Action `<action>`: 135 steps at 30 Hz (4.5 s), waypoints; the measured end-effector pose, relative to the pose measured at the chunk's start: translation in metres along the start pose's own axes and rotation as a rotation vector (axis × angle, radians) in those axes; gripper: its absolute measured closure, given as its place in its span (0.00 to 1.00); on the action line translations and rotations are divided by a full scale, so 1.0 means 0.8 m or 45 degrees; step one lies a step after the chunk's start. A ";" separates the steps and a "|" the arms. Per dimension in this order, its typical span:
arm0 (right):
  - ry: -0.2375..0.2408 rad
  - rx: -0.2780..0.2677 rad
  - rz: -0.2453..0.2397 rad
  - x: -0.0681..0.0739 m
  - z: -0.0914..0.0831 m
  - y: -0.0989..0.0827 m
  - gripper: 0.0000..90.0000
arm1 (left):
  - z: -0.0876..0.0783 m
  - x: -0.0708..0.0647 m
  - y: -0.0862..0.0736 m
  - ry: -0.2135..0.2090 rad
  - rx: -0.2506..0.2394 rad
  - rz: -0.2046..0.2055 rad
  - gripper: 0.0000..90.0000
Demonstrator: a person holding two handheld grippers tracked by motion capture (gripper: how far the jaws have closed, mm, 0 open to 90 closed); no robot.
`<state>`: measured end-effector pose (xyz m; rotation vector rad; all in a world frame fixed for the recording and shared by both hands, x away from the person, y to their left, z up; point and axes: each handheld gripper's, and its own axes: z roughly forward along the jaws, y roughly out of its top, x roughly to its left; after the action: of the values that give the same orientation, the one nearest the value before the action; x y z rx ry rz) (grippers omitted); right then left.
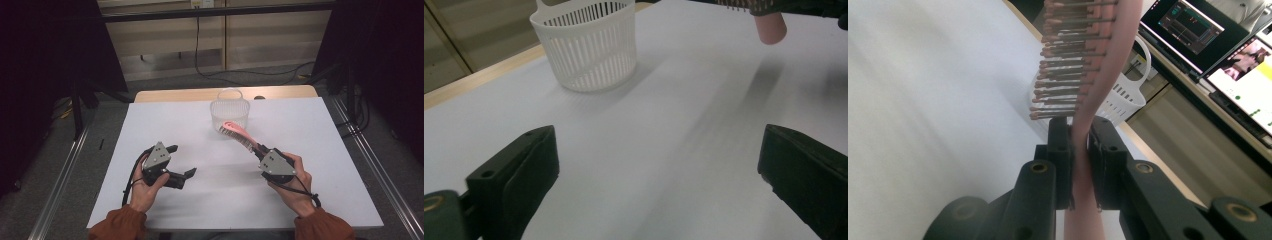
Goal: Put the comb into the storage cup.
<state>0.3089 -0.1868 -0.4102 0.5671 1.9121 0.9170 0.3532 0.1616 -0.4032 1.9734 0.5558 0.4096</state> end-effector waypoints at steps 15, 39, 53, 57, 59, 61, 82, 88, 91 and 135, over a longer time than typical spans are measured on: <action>0.107 -0.047 0.273 -0.010 -0.004 -0.009 0.91 | -0.002 -0.002 0.000 -0.014 -0.018 0.010 0.04; 0.348 -0.205 0.601 -0.013 0.005 -0.020 0.91 | 0.015 0.000 0.010 -0.207 -0.143 -0.135 0.09; 0.507 -0.308 0.641 -0.011 0.006 -0.016 0.91 | 0.019 -0.007 0.032 -0.407 -0.276 -0.142 0.05; 0.553 -0.330 0.655 -0.009 0.006 -0.014 0.91 | 0.021 -0.011 0.042 -0.410 -0.301 -0.119 0.04; 0.573 -0.335 0.645 -0.009 0.006 -0.012 0.91 | 0.023 -0.013 0.048 -0.430 -0.316 -0.117 0.04; 0.590 -0.346 0.647 -0.010 0.006 -0.012 0.91 | 0.026 -0.014 0.055 -0.428 -0.313 -0.107 0.03; 0.678 -0.363 0.663 -0.009 0.013 -0.012 0.91 | 0.055 -0.004 0.104 -0.439 -0.363 -0.018 0.04; 0.708 -0.370 0.668 -0.008 0.014 -0.012 0.91 | 0.059 -0.006 0.114 -0.479 -0.377 -0.036 0.05; 0.726 -0.376 0.667 -0.007 0.014 -0.011 0.91 | 0.061 -0.008 0.114 -0.493 -0.361 -0.014 0.05; 0.942 -0.411 0.641 0.007 0.022 -0.005 0.91 | 0.071 -0.011 0.102 -0.784 -0.317 0.037 0.53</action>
<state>0.3218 -0.1786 -0.4218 0.5673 2.2144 1.9308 0.3910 0.0829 -0.3556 1.7444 0.0758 -0.1171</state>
